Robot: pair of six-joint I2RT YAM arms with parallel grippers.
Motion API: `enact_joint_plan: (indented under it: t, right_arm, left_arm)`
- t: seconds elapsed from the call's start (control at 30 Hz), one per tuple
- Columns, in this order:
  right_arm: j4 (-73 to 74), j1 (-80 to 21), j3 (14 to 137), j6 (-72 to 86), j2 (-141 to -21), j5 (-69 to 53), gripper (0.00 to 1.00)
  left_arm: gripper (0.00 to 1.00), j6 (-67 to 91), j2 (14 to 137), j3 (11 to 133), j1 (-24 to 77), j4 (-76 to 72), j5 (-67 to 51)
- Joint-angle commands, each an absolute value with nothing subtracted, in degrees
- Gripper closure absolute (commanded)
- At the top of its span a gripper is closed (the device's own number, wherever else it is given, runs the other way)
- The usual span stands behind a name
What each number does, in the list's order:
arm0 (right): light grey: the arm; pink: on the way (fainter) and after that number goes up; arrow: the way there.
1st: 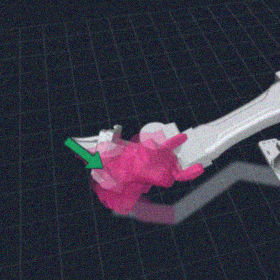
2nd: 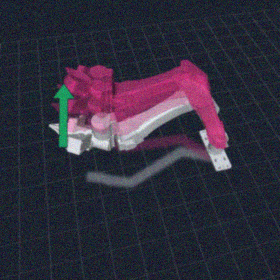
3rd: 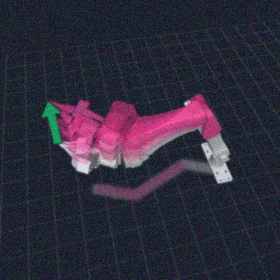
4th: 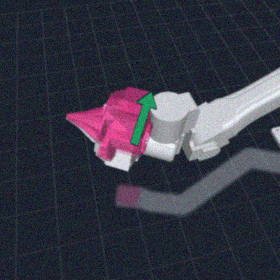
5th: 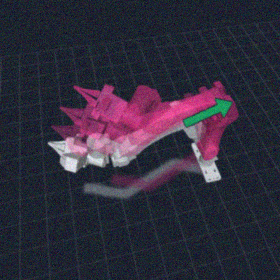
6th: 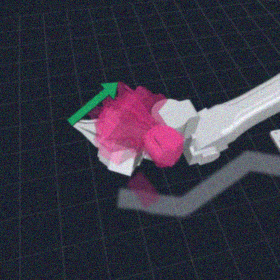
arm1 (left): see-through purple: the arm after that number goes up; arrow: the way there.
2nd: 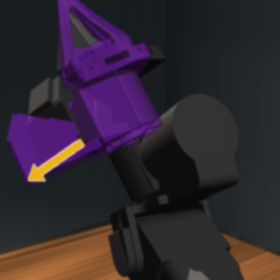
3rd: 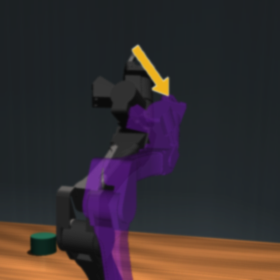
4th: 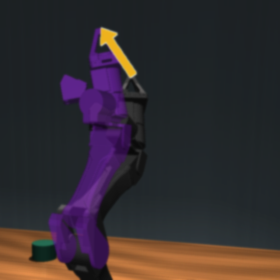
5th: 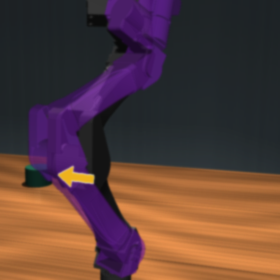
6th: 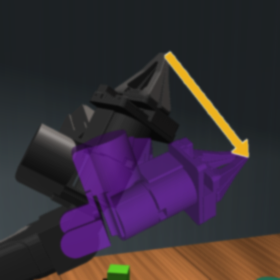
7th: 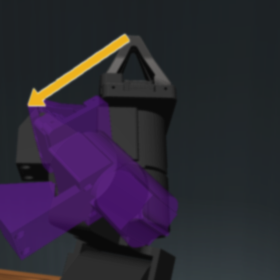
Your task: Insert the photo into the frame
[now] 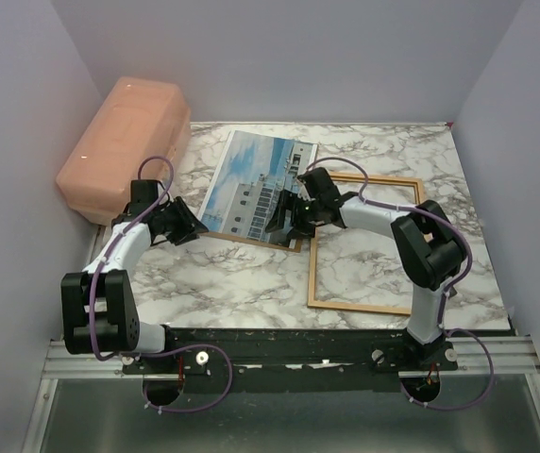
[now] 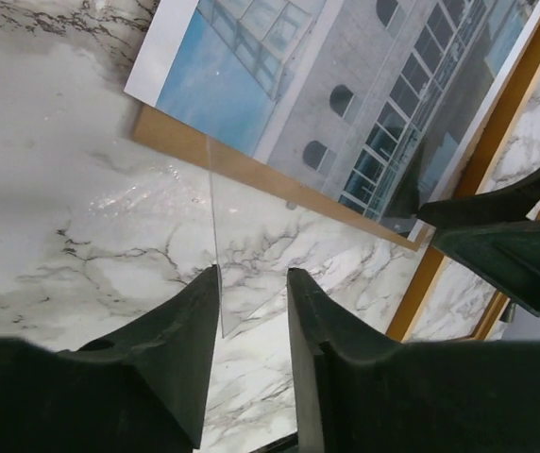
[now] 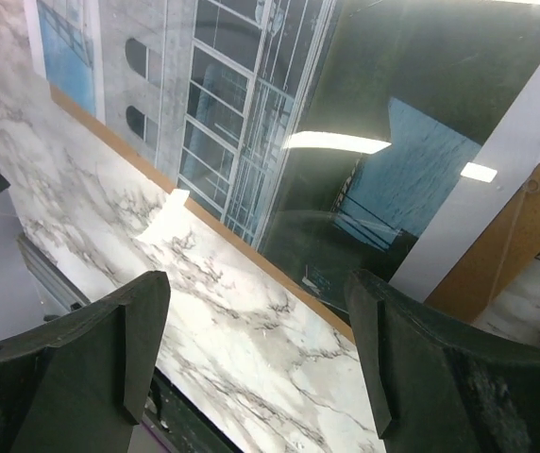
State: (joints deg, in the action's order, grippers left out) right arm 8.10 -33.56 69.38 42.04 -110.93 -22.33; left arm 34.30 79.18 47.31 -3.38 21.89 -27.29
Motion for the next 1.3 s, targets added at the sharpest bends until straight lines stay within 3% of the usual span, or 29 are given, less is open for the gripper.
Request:
enact_joint_plan:
  t: [0.0, 0.1, 0.17, 0.8, 1.27]
  right_arm:
    - [7.66, -33.39, 67.59, 42.98, -108.27, -24.79, 0.17]
    - [7.65, -33.31, 67.50, 43.14, -107.28, -25.10, 0.17]
    - [7.66, -33.23, 67.46, 43.22, -106.43, -25.27, 0.17]
    - [20.21, -31.20, 69.46, 38.78, -97.55, -13.72, 0.14]
    - [25.05, -29.11, 64.20, 36.18, -89.92, -14.95, 0.13]
  left_arm:
    - [0.74, 35.40, 79.64, 45.96, -3.43, 19.34, -26.01]
    - [0.93, 35.42, 80.19, 45.56, -3.43, 18.77, -25.39]
    - [1.00, 35.33, 80.56, 45.45, -3.43, 18.66, -24.98]
    - [1.00, 37.29, 62.68, 43.09, -3.43, 25.54, -31.91]
    - [1.00, 42.86, 47.37, 37.59, -3.36, 31.19, -40.45]
